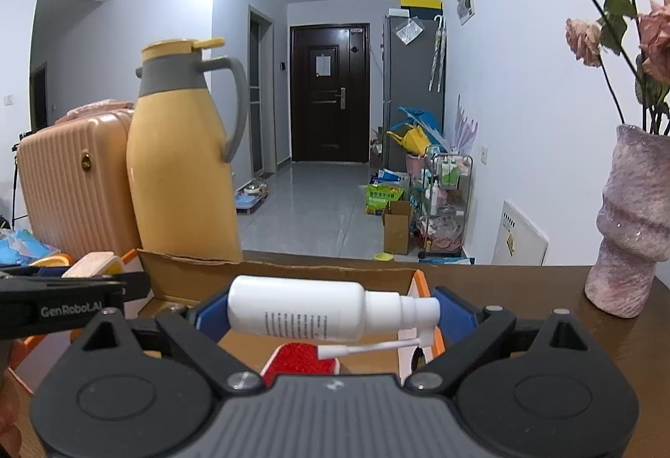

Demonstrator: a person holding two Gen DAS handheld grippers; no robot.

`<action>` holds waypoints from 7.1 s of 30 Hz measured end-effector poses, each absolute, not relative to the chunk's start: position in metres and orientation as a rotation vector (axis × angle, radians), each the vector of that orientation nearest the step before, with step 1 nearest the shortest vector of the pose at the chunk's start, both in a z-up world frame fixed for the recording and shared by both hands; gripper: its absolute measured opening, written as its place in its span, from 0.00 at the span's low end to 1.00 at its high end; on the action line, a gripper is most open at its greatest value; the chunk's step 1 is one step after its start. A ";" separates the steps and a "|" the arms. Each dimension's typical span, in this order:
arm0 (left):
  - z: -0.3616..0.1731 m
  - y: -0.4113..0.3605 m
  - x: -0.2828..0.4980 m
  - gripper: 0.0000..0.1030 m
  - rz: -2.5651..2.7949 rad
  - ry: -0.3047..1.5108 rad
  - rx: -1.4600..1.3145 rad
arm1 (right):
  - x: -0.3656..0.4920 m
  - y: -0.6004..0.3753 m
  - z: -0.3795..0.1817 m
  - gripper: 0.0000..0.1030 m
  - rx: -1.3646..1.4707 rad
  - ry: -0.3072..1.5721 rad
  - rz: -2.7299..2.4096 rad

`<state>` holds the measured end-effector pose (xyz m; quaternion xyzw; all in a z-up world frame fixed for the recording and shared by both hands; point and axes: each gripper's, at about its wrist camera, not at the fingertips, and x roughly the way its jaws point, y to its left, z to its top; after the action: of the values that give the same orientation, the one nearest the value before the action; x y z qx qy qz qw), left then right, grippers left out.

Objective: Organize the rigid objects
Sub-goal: 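Open both tools to drop the spray bottle and plug adapter into the box, then withdraw both tools from the box back over the scattered items, then move the right tool to the purple screw cap and close on it, then lift the purple cap with the right tool while the left tool grasps the blue screw cap, then carry the purple and blue caps over the cardboard box with both tools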

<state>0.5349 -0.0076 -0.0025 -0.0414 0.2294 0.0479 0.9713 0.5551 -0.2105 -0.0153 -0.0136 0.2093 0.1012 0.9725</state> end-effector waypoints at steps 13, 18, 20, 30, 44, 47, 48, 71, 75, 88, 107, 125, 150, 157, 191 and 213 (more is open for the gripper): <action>0.000 0.008 0.533 1.00 0.153 0.458 -0.068 | 0.558 -0.216 -0.020 1.00 -0.028 0.461 0.187; -0.001 0.007 0.535 1.00 0.160 0.470 -0.058 | 0.555 -0.217 -0.019 1.00 -0.027 0.453 0.184; -0.001 0.007 0.535 1.00 0.161 0.472 -0.058 | 0.555 -0.217 -0.018 1.00 -0.026 0.452 0.182; 0.000 0.007 0.535 1.00 0.167 0.473 -0.063 | 0.552 -0.217 -0.016 1.00 -0.022 0.440 0.180; -0.001 0.010 0.501 1.00 0.146 0.427 -0.113 | 0.503 -0.232 -0.011 1.00 0.016 0.337 0.187; -0.004 0.010 0.487 1.00 0.149 0.419 -0.106 | 0.486 -0.236 -0.014 1.00 0.017 0.317 0.188; -0.006 0.010 0.482 1.00 0.151 0.418 -0.102 | 0.480 -0.237 -0.014 1.00 0.018 0.310 0.188; -0.018 0.018 0.379 1.00 0.124 0.446 -0.086 | 0.360 -0.246 -0.037 1.00 0.033 0.290 0.192; -0.019 0.019 0.359 1.00 0.113 0.453 -0.078 | 0.342 -0.247 -0.047 1.00 0.034 0.328 0.194; -0.034 0.023 0.306 1.00 0.088 0.518 -0.064 | 0.291 -0.243 -0.064 1.00 0.014 0.403 0.211; -0.045 0.034 0.279 1.00 0.065 0.577 -0.091 | 0.284 -0.231 -0.075 0.99 -0.033 0.503 0.219; -0.047 0.039 0.284 1.00 0.082 0.597 -0.113 | 0.364 -0.243 -0.087 0.68 0.034 0.639 0.116; -0.051 0.040 0.288 1.00 0.073 0.621 -0.122 | 0.311 -0.246 -0.065 0.52 0.056 0.455 0.138; -0.052 0.035 0.289 1.00 0.052 0.618 -0.112 | 0.309 -0.250 -0.063 0.52 0.065 0.442 0.136; -0.074 -0.113 0.383 0.61 -0.136 0.672 0.098 | 0.318 -0.306 -0.062 0.52 0.194 0.434 0.036; -0.049 -0.089 0.341 0.52 -0.158 0.539 0.091 | 0.317 -0.303 -0.063 0.52 0.198 0.408 0.087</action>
<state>0.3414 -0.0890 -0.0487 0.0448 0.2659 -0.0779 0.9598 0.3165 -0.3026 -0.0634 0.0980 0.2020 0.0431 0.9735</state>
